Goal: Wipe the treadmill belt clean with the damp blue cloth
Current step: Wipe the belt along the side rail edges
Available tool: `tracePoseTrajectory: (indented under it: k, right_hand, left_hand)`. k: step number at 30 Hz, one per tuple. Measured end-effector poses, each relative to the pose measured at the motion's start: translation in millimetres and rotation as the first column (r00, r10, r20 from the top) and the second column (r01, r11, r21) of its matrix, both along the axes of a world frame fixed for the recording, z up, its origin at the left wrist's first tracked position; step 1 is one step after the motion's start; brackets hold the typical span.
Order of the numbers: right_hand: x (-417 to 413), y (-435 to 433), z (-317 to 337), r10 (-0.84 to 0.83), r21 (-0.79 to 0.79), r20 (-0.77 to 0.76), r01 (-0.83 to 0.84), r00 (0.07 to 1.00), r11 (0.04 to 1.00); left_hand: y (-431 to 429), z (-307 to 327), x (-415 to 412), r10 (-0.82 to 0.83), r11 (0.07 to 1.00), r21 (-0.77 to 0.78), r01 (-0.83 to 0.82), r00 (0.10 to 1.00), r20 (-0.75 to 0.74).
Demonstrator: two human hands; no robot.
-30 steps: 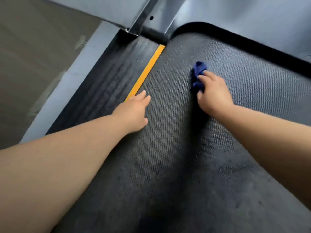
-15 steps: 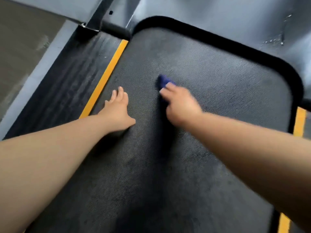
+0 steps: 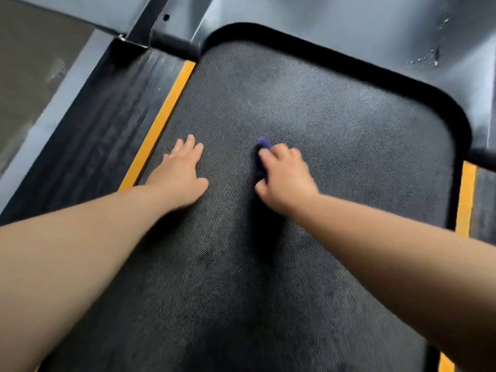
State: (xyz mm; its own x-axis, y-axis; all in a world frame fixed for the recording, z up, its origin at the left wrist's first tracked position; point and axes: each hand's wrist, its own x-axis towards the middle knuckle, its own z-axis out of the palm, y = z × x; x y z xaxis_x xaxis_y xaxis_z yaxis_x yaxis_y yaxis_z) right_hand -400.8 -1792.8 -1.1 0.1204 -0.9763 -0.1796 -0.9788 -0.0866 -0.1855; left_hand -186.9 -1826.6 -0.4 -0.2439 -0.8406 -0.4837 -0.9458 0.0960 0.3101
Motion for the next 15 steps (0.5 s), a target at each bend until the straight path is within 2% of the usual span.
tracePoseTrajectory:
  k: [3, 4, 5, 6, 7, 8, 9, 10, 11, 12, 13, 15]
  right_hand:
    - [-8, 24, -5, 0.375, -0.027, 0.064, -0.374, 0.925, 0.927]
    - [-25, 22, -9, 0.421, -0.076, 0.05, -0.417, 0.906, 0.906]
    - [-45, 15, -13, 0.38, -0.115, 0.021, -0.375, 0.925, 0.92]
    - [-65, 5, -17, 0.236, -0.157, 0.003, -0.233, 0.972, 0.96]
    - [-79, -6, -18, 0.013, -0.178, 0.012, -0.011, 1.0, 0.984]
    - [-88, -19, -19, -0.231, -0.176, 0.034, 0.234, 0.972, 0.956]
    - [-87, -29, -18, -0.454, -0.148, 0.058, 0.457, 0.889, 0.877]
    - [-77, -36, -17, -0.609, -0.096, 0.071, 0.614, 0.79, 0.784]
    - [-59, -39, -13, -0.677, -0.042, 0.076, 0.681, 0.732, 0.731]
    - [-38, -37, -9, -0.65, -0.023, 0.08, 0.653, 0.756, 0.757]
    - [-19, -30, -8, -0.54, -0.035, 0.097, 0.545, 0.836, 0.838]
    - [-1, -3, -13, -0.125, -0.056, 0.143, 0.134, 0.982, 0.989]
  left_hand:
    - [-1, 2, 8, -0.049, 0.999, -0.007, 0.049, 0.999, 0.01]
    - [-1, 3, 8, -0.06, 0.998, -0.013, 0.061, 0.998, 0.018]
    - [-1, 3, 7, -0.066, 0.998, -0.017, 0.067, 0.997, 0.031]
    - [-1, 2, 4, -0.067, 0.997, -0.025, 0.068, 0.997, 0.046]
    - [-1, 2, 2, -0.057, 0.998, -0.038, 0.059, 0.997, 0.056]
    - [-1, 1, 1, -0.04, 0.998, -0.05, 0.043, 0.998, 0.057]
    - [0, 0, -1, -0.026, 0.998, -0.058, 0.029, 0.998, 0.055]
    - [1, 0, -2, -0.018, 0.998, -0.067, 0.021, 0.998, 0.053]
    - [2, -1, -1, -0.014, 0.997, -0.074, 0.018, 0.998, 0.058]
    - [3, -1, 0, -0.016, 0.997, -0.077, 0.022, 0.997, 0.072]
    - [4, 1, 0, -0.027, 0.996, -0.077, 0.034, 0.995, 0.094]
    - [1, 6, 0, -0.075, 0.994, -0.072, 0.087, 0.984, 0.16]
